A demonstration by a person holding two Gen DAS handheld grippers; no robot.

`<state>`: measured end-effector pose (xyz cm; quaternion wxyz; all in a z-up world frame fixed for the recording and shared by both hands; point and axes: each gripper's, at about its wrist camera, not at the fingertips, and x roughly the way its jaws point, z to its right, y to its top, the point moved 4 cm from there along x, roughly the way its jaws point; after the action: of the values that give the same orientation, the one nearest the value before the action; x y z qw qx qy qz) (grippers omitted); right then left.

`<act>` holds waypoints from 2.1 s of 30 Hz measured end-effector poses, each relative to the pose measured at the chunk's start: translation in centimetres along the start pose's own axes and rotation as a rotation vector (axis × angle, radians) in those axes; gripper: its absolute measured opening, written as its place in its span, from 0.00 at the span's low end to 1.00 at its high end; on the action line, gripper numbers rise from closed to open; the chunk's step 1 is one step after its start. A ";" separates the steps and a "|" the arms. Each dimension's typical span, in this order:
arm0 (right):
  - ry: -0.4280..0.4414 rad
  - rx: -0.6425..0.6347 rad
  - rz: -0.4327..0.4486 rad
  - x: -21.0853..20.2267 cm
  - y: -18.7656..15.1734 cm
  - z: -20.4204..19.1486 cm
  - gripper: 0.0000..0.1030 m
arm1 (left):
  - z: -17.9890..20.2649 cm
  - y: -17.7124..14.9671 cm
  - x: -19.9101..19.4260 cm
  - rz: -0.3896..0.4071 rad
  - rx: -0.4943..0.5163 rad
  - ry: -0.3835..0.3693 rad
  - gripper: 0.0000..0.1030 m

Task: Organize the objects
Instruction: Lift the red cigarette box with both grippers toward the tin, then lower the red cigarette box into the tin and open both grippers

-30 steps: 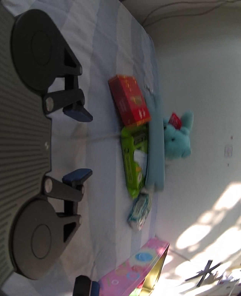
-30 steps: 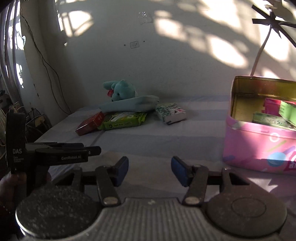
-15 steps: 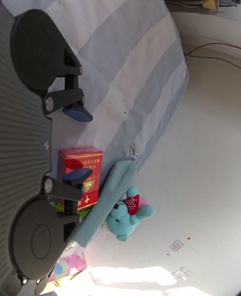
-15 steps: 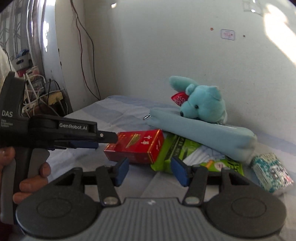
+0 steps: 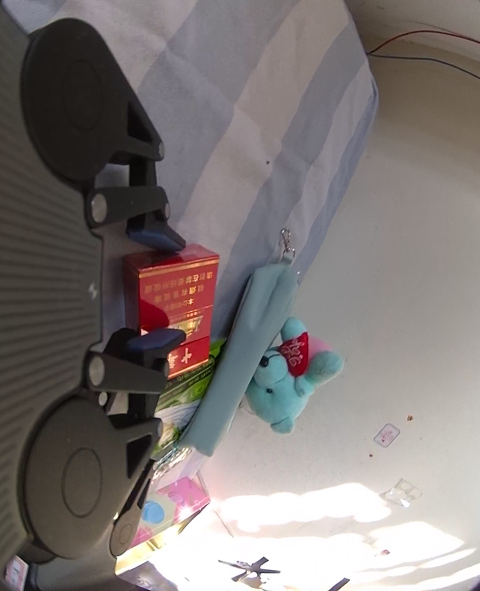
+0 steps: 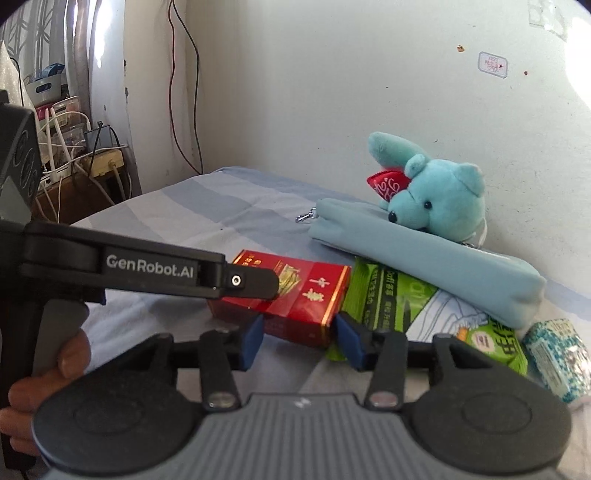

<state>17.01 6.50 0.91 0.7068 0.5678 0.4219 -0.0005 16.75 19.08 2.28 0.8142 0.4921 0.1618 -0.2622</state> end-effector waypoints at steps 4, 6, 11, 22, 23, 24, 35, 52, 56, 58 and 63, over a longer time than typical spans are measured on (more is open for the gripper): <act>-0.005 0.022 0.006 -3.1 -1.9 0.2 0.42 | 2.2 -2.0 -1.3 -0.052 0.019 -0.026 0.47; -0.007 0.036 0.003 -4.9 -3.3 0.4 0.42 | 3.8 -3.4 -2.2 -0.062 0.061 -0.018 0.47; -0.016 0.103 -0.007 -9.8 -7.0 1.3 0.43 | 8.0 -7.3 -4.2 -0.092 0.161 -0.048 0.47; -0.174 0.276 0.049 -20.5 -15.6 6.1 0.44 | 18.8 -14.8 -3.8 -0.211 0.357 -0.223 0.47; -0.188 0.292 0.057 -21.2 -16.1 6.6 0.44 | 19.7 -15.0 -3.6 -0.216 0.375 -0.232 0.46; -0.207 0.303 0.071 -21.8 -16.5 7.1 0.44 | 20.6 -15.0 -3.4 -0.216 0.389 -0.241 0.46; -0.436 0.265 0.290 -26.7 -12.5 17.6 0.45 | 33.7 -9.3 0.7 -0.068 0.597 -0.350 0.46; -0.480 0.416 -0.016 -21.5 -13.2 33.4 0.43 | 40.3 -10.1 14.1 -0.265 0.583 -0.223 0.51; -0.475 0.451 0.048 -22.9 -13.3 33.5 0.41 | 39.8 -9.7 13.8 -0.237 0.559 -0.192 0.51; -0.491 0.427 0.090 -24.1 -13.3 32.3 0.42 | 39.5 -9.6 12.4 -0.200 0.570 -0.192 0.51; -0.478 0.456 0.181 -26.9 -13.8 29.2 0.42 | 38.8 -10.2 8.1 -0.117 0.613 -0.191 0.51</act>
<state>10.45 -34.74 5.86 0.6376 0.7302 0.1815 -0.1653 17.58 -21.29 8.74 0.6231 0.6774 0.0260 -0.3901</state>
